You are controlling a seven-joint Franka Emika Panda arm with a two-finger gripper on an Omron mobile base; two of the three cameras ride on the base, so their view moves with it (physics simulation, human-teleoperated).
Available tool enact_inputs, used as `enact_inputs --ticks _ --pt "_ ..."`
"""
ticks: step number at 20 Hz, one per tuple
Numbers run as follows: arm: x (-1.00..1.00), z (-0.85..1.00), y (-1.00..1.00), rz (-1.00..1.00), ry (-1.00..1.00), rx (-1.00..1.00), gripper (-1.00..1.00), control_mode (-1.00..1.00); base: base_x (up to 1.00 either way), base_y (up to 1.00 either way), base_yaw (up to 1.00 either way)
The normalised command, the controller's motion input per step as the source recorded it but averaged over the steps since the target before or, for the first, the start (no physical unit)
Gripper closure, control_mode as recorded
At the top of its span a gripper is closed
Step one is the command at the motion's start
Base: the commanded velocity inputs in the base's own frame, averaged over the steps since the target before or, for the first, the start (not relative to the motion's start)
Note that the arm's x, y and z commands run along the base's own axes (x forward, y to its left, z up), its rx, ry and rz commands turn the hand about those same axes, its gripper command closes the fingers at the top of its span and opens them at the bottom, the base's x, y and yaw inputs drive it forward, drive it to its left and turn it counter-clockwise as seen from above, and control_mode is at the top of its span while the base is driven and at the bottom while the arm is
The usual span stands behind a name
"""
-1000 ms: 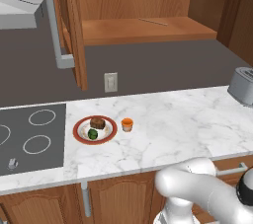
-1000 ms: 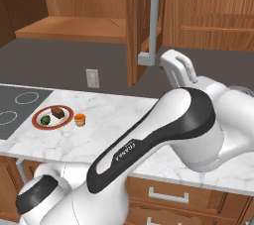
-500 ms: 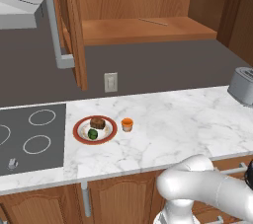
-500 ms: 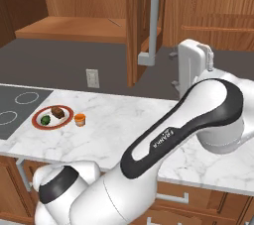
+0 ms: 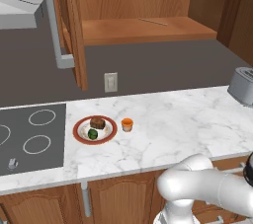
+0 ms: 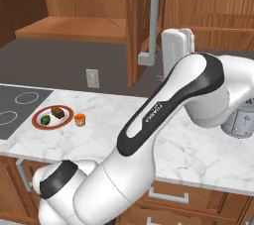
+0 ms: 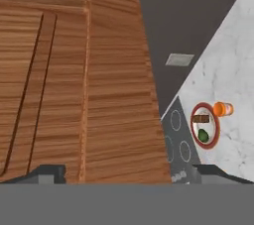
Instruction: Pick the avocado and bread from the counter and place them on the plate. Then pick the jam from the cabinet and place it next to the plate. Lastly close the cabinet door.
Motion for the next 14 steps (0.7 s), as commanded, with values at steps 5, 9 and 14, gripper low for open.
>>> enact_inputs --ticks 5,9,14 --pt "0.28 0.00 0.60 0.01 0.16 0.02 -1.00 -1.00 0.00 0.00 0.00" --pt "-0.03 0.11 0.73 0.05 0.13 0.04 -1.00 -1.00 0.00 0.00 0.00" --pt "-0.02 0.19 0.94 0.02 0.08 0.01 -1.00 -1.00 0.00 0.00 0.00"
